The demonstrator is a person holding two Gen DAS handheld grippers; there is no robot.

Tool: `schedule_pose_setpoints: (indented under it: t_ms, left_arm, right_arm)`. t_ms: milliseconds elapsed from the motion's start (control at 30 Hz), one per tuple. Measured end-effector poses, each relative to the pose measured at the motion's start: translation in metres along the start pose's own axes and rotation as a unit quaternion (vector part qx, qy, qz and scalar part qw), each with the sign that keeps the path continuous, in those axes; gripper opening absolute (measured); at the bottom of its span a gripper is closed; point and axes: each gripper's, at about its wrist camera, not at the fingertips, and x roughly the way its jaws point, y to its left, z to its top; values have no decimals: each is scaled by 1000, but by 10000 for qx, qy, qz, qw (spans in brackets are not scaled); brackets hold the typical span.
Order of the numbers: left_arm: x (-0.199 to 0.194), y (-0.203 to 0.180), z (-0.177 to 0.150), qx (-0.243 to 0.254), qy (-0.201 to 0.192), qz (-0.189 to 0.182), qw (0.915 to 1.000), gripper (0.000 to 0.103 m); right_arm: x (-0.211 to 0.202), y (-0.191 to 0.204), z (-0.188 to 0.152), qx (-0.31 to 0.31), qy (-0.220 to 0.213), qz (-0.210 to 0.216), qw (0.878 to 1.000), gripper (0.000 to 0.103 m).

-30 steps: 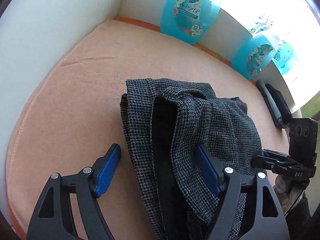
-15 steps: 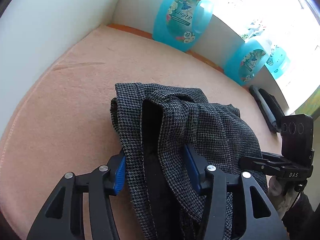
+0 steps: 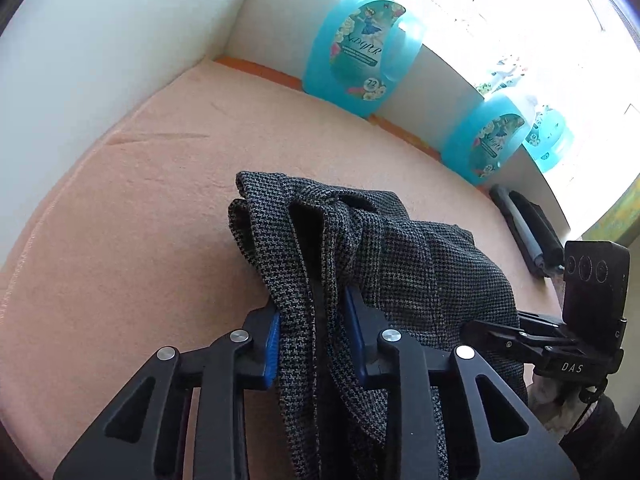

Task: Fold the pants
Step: 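Grasp the folded trousers with the left gripper while the right gripper grasps them too, then lift the folded trousers with both grippers and carry them toward the clothes stack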

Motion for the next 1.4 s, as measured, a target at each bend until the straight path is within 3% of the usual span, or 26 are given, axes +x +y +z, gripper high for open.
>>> schedule_pose_setpoints:
  t_ms: [100, 267, 300, 500, 833, 967, 1033, 1067, 1133, 1267, 1400]
  left_arm:
    - [2, 0, -1, 59, -10, 30, 10000, 26]
    - [3, -2, -3, 140, -35, 114, 9998, 26]
    - [3, -4, -3, 177, -51, 147, 9997, 26]
    - [-5, -6, -4, 239, -179, 217, 9993, 20]
    - [1, -4, -3, 327, -131, 313, 9989, 20]
    - [4, -4, -3, 435, -92, 523, 9976, 36]
    - [5, -1, -3, 371, -73, 522, 9979, 42]
    - [6, 2, -3, 341, -83, 580, 9977, 51]
    - [9, 8, -4, 170, -63, 396, 9991, 51]
    - [11, 11, -3, -36, -48, 141, 9999, 31]
    - [2, 2, -6, 77, -226, 204, 9995, 20]
  right_arm:
    - [3, -7, -2, 67, -36, -59, 10000, 51]
    - [5, 0, -3, -71, -72, -146, 9998, 51]
    - [6, 4, -3, -121, -38, -172, 9998, 43]
    - [0, 23, -6, -489, -238, -524, 9971, 27]
    - [-6, 32, -7, -584, -250, -645, 9959, 23]
    - [-3, 28, -5, -535, -171, -600, 9966, 23]
    - [0, 23, -2, -459, -131, -596, 9971, 26]
    - [2, 20, 0, -407, -118, -587, 9974, 32]
    - [4, 17, -1, -331, -91, -559, 9978, 37]
    - [7, 15, -1, -272, -134, -515, 9982, 36]
    - [-2, 25, -5, -420, -269, -569, 9971, 22]
